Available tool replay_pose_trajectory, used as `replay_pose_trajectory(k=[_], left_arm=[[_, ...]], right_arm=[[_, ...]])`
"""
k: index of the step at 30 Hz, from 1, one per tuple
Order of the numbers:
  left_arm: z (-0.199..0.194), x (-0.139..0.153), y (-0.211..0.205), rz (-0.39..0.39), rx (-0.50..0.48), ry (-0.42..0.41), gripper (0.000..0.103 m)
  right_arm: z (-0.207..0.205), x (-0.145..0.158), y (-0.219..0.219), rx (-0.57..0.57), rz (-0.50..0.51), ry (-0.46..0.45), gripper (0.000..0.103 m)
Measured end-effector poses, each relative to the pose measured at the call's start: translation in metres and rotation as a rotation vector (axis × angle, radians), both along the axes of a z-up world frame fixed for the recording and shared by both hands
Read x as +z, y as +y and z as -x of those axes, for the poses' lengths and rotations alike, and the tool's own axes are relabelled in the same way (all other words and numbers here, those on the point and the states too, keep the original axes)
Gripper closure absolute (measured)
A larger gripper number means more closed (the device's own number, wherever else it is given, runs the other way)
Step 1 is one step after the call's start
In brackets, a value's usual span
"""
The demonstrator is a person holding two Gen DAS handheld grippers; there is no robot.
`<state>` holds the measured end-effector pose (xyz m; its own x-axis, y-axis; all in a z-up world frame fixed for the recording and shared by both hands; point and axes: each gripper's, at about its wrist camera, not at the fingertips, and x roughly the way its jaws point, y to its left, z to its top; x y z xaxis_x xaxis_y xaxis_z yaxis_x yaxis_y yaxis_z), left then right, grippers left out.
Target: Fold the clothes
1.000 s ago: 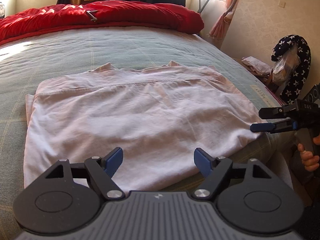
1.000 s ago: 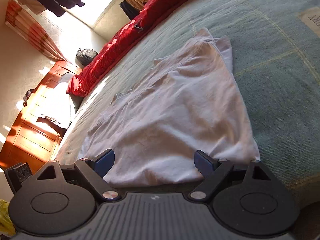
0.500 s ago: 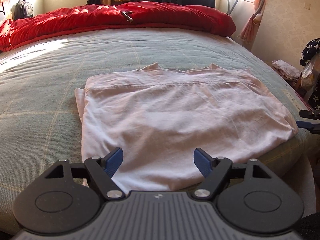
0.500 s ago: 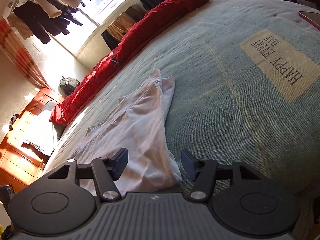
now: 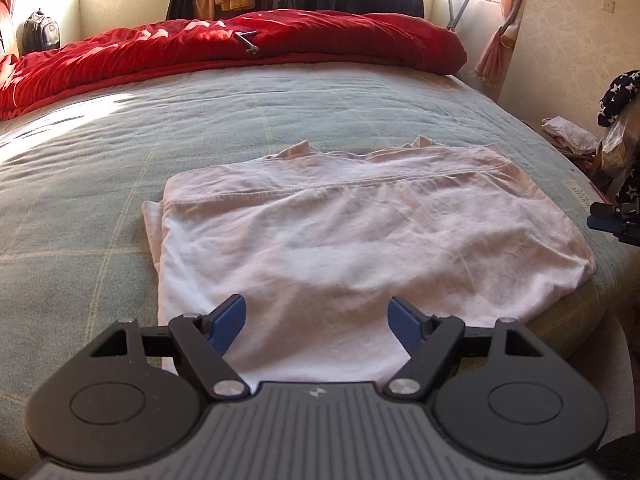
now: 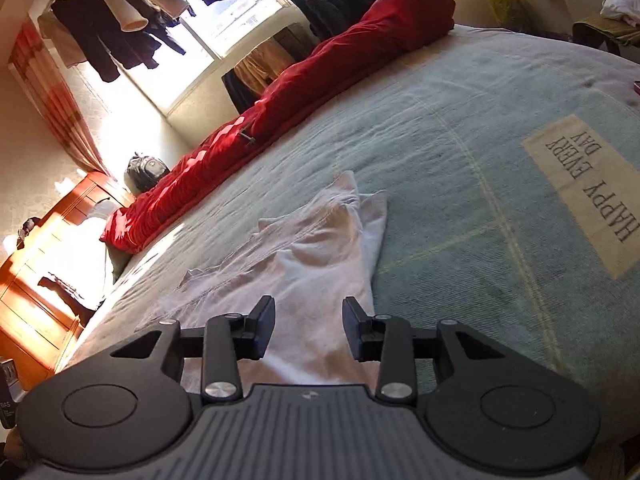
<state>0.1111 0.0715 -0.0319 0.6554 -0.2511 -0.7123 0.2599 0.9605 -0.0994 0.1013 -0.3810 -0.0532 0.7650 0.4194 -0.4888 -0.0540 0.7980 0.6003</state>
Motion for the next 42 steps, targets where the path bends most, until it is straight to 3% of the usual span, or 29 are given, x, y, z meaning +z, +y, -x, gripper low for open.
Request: replay_pose_trajectory(k=[4,8,12,14,18,20,25,29,35,42], left_arm=[[-0.011,-0.013,0.005,0.023,0.037,0.044,0.024],[-0.002,-0.02,0.027,0.055,0.068,0.081,0.025],[-0.009,0.001,0.036,0.043,0.071,0.01,0.024],[-0.024,0.004,0.041,0.071,0.083,-0.009,0.024],[-0.049,-0.016,0.057,0.15,0.172,0.057,0.025],[-0.046,-0.023,0.065,0.154,0.212,0.058,0.03],[-0.048,0.001,0.061,0.122,0.179,0.005,0.029],[-0.076,0.018,0.048,0.192,0.075,-0.019,0.028],[-0.147,0.008,0.008,0.348,-0.052,0.062,0.028],[-0.219,-0.042,-0.001,0.495,0.011,0.209,0.028]], right_arm=[[-0.013,-0.014,0.016,0.013,0.013,0.064,0.054],[-0.004,-0.024,0.014,0.008,-0.002,0.073,0.052],[-0.002,-0.013,0.02,0.013,0.029,0.049,0.035],[-0.005,-0.006,0.03,0.023,0.063,0.034,0.035],[-0.009,0.0,0.041,0.054,0.075,0.017,0.033],[-0.007,0.002,0.041,0.047,0.095,0.018,0.032],[-0.013,0.013,0.049,0.042,0.156,-0.002,0.029],[-0.028,0.017,0.072,0.096,0.2,-0.024,0.026],[-0.036,0.008,0.091,0.144,0.242,-0.003,0.025],[-0.039,-0.003,0.08,0.134,0.22,0.03,0.024]])
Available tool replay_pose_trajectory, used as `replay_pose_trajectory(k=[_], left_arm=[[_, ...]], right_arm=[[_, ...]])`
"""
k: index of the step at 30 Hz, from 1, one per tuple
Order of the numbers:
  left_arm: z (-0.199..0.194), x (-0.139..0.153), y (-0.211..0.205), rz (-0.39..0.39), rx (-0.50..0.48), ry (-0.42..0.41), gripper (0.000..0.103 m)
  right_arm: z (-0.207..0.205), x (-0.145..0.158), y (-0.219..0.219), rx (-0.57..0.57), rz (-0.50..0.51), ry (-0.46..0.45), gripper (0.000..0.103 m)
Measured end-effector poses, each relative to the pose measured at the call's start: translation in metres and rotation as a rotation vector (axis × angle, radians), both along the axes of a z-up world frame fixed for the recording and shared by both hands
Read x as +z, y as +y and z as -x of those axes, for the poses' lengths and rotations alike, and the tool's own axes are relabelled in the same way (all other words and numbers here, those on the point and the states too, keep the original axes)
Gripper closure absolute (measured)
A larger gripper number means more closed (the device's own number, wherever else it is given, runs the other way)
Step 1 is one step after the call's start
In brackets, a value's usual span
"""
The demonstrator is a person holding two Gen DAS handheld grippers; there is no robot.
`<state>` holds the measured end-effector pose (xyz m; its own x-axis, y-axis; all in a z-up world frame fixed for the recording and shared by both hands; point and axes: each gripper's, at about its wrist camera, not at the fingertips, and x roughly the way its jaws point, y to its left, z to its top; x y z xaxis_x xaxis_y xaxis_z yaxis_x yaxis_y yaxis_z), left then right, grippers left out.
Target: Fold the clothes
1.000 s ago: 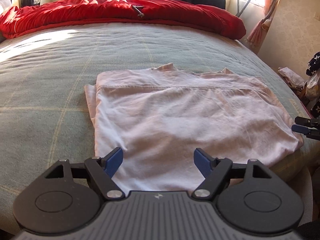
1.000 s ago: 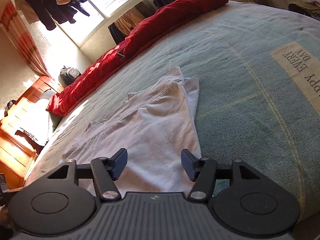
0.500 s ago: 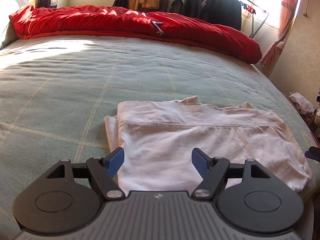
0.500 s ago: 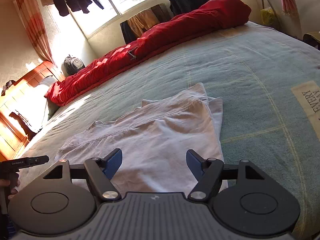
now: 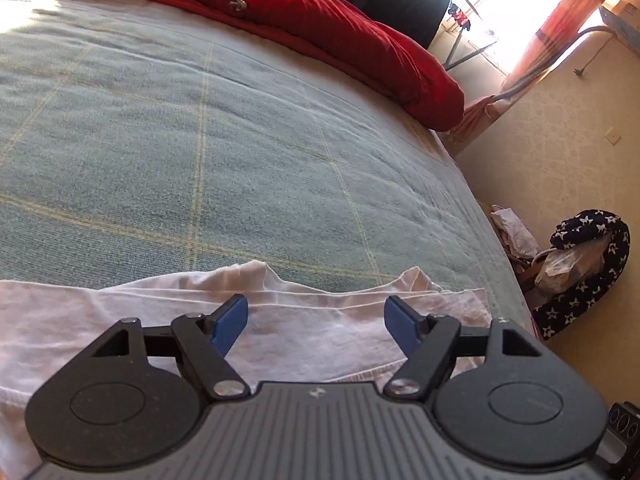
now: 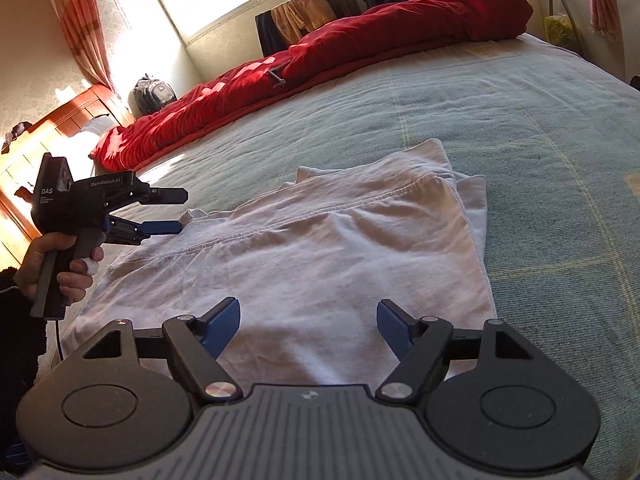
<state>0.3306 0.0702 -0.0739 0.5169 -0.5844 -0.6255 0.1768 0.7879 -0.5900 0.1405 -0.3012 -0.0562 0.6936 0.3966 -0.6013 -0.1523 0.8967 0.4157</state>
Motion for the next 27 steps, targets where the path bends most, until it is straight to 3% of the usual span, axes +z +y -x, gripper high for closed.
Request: replay_pose_trajectory(k=[2,5,12,16,20,23,27], left_arm=[[-0.014,-0.009,0.002,0.032,0.017,0.011,0.028],[-0.022,-0.003,-0.001,0.019,0.043,-0.006,0.028],[0.004,0.023,-0.006,-0.015,-0.009,-0.043,0.027],[0.014,0.013,-0.01,-0.036,-0.05,-0.012,0.026],[0.001,0.002,-0.013,-0.086,-0.016,0.0,0.026],[0.003,0.017,-0.015,-0.104,0.017,-0.031,0.027],[0.032,0.049,-0.025,-0.202,-0.027,-0.148,0.026]], right_arm=[[-0.002,-0.004,-0.002,0.002,-0.012,0.005,0.023],[-0.003,-0.006,-0.002,0.008,-0.021,-0.006,0.021],[-0.004,-0.008,-0.003,0.019,-0.035,-0.012,0.018],[-0.004,-0.009,-0.001,0.022,-0.032,-0.014,0.015],[-0.002,-0.006,0.001,0.017,-0.026,-0.009,0.014],[-0.002,0.003,-0.001,0.024,-0.027,-0.021,0.014],[-0.013,0.024,-0.002,0.068,-0.036,-0.063,0.014]])
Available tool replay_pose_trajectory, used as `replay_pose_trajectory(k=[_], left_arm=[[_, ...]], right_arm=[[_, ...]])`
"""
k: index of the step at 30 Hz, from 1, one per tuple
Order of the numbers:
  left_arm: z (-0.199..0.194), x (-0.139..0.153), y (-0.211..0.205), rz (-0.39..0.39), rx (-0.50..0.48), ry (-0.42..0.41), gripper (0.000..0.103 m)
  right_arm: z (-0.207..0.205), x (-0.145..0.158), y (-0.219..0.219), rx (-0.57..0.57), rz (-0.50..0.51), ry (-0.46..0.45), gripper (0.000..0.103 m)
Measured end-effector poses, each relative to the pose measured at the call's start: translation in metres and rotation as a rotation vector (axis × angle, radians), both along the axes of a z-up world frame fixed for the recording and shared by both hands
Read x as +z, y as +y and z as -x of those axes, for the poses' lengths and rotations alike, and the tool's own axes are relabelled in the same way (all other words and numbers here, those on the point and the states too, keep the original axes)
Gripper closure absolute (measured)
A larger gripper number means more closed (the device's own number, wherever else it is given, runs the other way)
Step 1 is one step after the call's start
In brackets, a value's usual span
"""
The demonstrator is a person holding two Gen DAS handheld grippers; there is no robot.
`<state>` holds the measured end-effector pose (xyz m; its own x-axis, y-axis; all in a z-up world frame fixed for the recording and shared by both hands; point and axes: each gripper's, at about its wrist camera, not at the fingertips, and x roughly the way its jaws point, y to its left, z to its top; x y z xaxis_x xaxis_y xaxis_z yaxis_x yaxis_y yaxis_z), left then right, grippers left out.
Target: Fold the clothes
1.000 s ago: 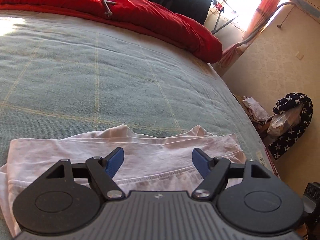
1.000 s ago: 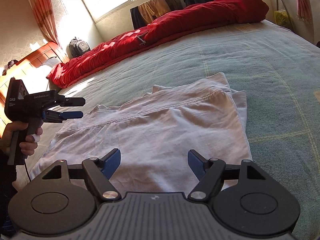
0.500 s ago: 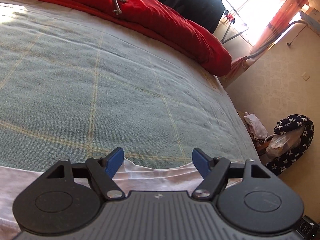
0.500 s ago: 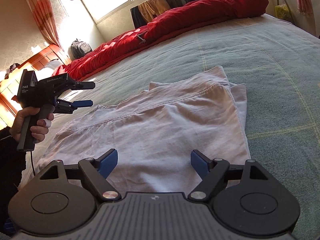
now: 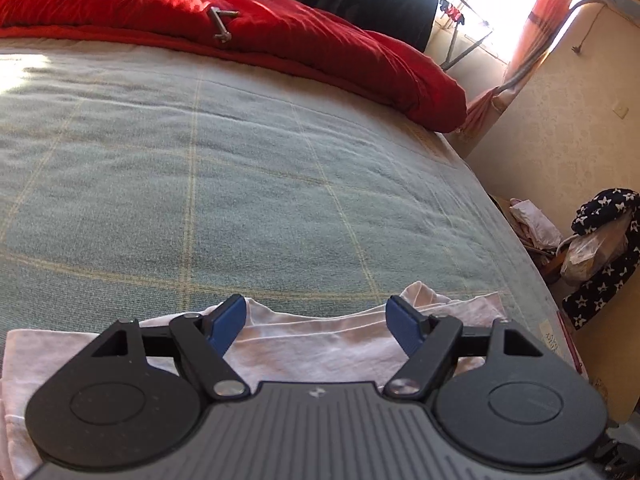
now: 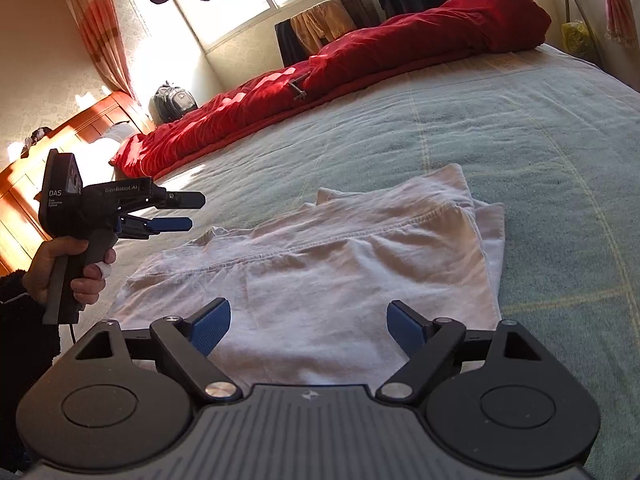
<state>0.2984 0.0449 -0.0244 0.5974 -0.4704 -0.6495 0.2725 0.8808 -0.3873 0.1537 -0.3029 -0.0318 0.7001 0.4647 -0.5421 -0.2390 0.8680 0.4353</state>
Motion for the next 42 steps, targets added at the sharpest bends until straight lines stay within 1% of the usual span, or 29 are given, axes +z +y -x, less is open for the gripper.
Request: replay_pose_trajectory(k=[2,4,6,7,9,11,13,15,17,19,22,24,28,30,33,36,37,38,39,40,42], left_arm=[[0.021,0.013,-0.003,-0.067,-0.016,-0.061,0.025],[0.042,0.021,-0.003,-0.133,-0.009,-0.12,0.023],[0.062,0.024,0.0,-0.191,0.015,-0.174,0.022],[0.07,0.024,0.003,-0.205,0.021,-0.185,0.022],[0.086,0.023,0.008,-0.224,0.03,-0.199,0.022],[0.098,0.021,0.013,-0.252,0.039,-0.211,0.022],[0.107,0.018,0.016,-0.269,0.048,-0.22,0.021],[0.114,0.015,0.02,-0.269,0.047,-0.22,0.021],[0.117,0.011,0.023,-0.255,0.042,-0.209,0.02],[0.118,0.009,0.023,-0.248,0.033,-0.203,0.02],[0.119,0.008,0.022,-0.26,0.031,-0.202,0.02],[0.123,0.01,0.022,-0.268,0.033,-0.206,0.02],[0.135,0.01,0.018,-0.269,0.019,-0.187,0.016],[0.141,0.003,0.017,-0.267,0.01,-0.164,0.016],[0.148,-0.009,0.015,-0.265,0.003,-0.121,0.016],[0.153,-0.023,0.016,-0.268,0.013,-0.078,0.016],[0.155,-0.028,0.017,-0.269,0.016,-0.065,0.016],[0.157,-0.033,0.017,-0.27,0.02,-0.052,0.016],[0.161,-0.034,0.018,-0.279,0.024,-0.057,0.016],[0.166,-0.033,0.018,-0.289,0.028,-0.066,0.016],[0.173,-0.031,0.022,-0.286,0.037,-0.059,0.015]], right_arm=[[-0.016,0.015,0.007,0.046,0.01,-0.034,0.014],[-0.035,0.029,0.018,0.097,0.034,-0.07,0.013],[-0.055,0.035,0.034,0.139,0.096,-0.106,0.012],[-0.067,0.035,0.044,0.159,0.128,-0.114,0.012],[-0.088,0.03,0.058,0.194,0.157,-0.106,0.012],[-0.11,0.019,0.071,0.213,0.176,-0.086,0.012],[-0.129,0.002,0.081,0.195,0.207,-0.04,0.012],[-0.147,-0.016,0.087,0.192,0.248,0.003,0.012],[-0.159,-0.03,0.091,0.155,0.303,0.028,0.012],[-0.158,-0.026,0.092,0.149,0.302,0.022,0.006],[-0.156,-0.019,0.092,0.14,0.299,0.011,0.006],[-0.14,-0.004,0.087,0.131,0.293,-0.023,0.006],[-0.091,0.017,0.067,0.06,0.295,-0.046,0.003],[-0.062,0.015,0.052,0.01,0.284,-0.039,0.001],[-0.026,0.0,0.032,-0.065,0.236,0.012,0.0],[-0.012,-0.02,0.021,-0.108,0.194,0.083,0.0],[-0.01,-0.025,0.019,-0.116,0.184,0.091,0.0],[-0.008,-0.029,0.017,-0.124,0.175,0.097,0.0],[-0.006,-0.031,0.015,-0.124,0.161,0.086,0.0],[-0.004,-0.033,0.015,-0.127,0.154,0.08,0.0],[-0.002,-0.035,0.015,-0.13,0.148,0.075,0.0]])
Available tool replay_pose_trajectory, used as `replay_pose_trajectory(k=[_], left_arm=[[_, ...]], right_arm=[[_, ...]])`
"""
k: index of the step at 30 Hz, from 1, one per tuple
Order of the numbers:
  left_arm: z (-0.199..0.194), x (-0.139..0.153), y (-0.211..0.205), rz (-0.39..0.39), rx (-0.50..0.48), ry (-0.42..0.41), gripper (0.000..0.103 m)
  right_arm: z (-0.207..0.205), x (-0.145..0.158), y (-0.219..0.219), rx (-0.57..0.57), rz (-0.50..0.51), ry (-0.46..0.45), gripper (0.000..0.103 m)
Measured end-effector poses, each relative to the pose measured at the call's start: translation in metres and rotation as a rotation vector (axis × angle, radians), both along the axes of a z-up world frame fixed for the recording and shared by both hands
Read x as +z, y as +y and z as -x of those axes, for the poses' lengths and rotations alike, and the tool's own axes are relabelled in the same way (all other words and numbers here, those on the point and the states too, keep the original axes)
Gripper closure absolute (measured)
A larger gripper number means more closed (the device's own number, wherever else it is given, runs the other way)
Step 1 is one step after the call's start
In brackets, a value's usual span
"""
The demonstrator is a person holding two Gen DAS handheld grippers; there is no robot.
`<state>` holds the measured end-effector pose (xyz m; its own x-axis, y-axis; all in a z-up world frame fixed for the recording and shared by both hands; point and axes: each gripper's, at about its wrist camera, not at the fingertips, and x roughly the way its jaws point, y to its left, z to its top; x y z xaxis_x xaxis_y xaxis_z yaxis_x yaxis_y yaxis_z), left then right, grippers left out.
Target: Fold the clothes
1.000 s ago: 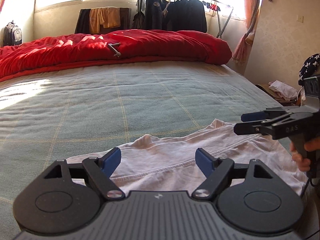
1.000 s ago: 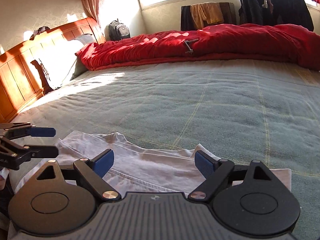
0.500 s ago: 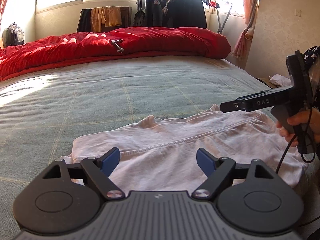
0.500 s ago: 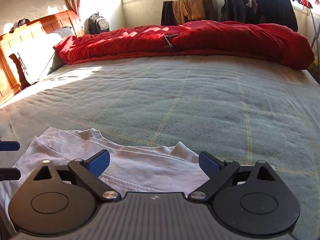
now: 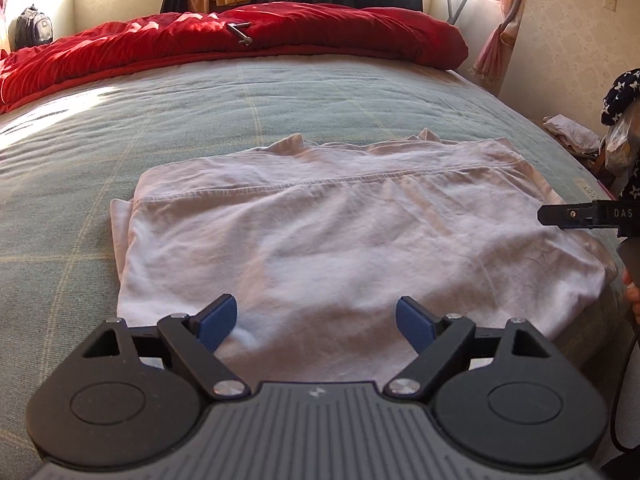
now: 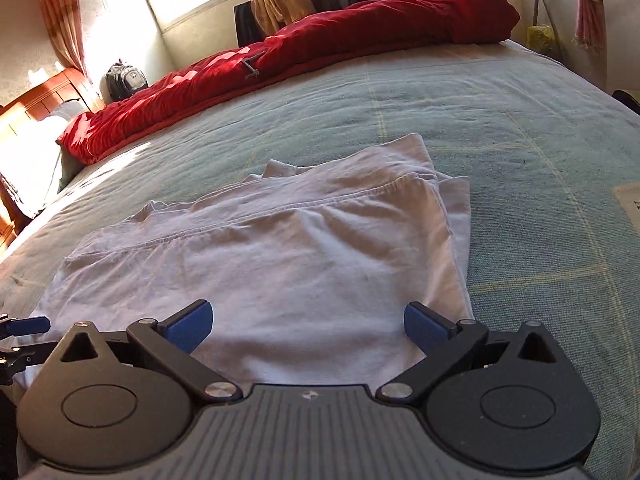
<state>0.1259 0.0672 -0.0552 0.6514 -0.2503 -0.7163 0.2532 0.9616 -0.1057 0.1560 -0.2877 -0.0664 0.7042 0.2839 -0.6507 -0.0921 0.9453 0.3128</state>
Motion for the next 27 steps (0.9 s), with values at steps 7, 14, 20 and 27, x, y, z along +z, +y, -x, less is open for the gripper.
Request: replay_pose_trajectory(k=[7,14,20,27], left_arm=[[0.007,0.012,0.011,0.003,0.032,-0.019,0.015],[-0.004,-0.007,0.009,0.012,0.029,0.007,0.015],[0.006,0.016,0.031,0.114,0.039,-0.052,0.015],[-0.018,-0.003,0.053,0.145,0.167,0.046,0.015]], right_arm=[[0.001,-0.01,0.017,0.0,0.096,-0.015,0.0],[0.004,-0.011,0.034,0.021,0.226,-0.028,0.0],[0.011,0.003,0.031,0.014,0.162,-0.001,0.0],[0.019,0.01,0.04,0.031,0.088,-0.007,0.0]])
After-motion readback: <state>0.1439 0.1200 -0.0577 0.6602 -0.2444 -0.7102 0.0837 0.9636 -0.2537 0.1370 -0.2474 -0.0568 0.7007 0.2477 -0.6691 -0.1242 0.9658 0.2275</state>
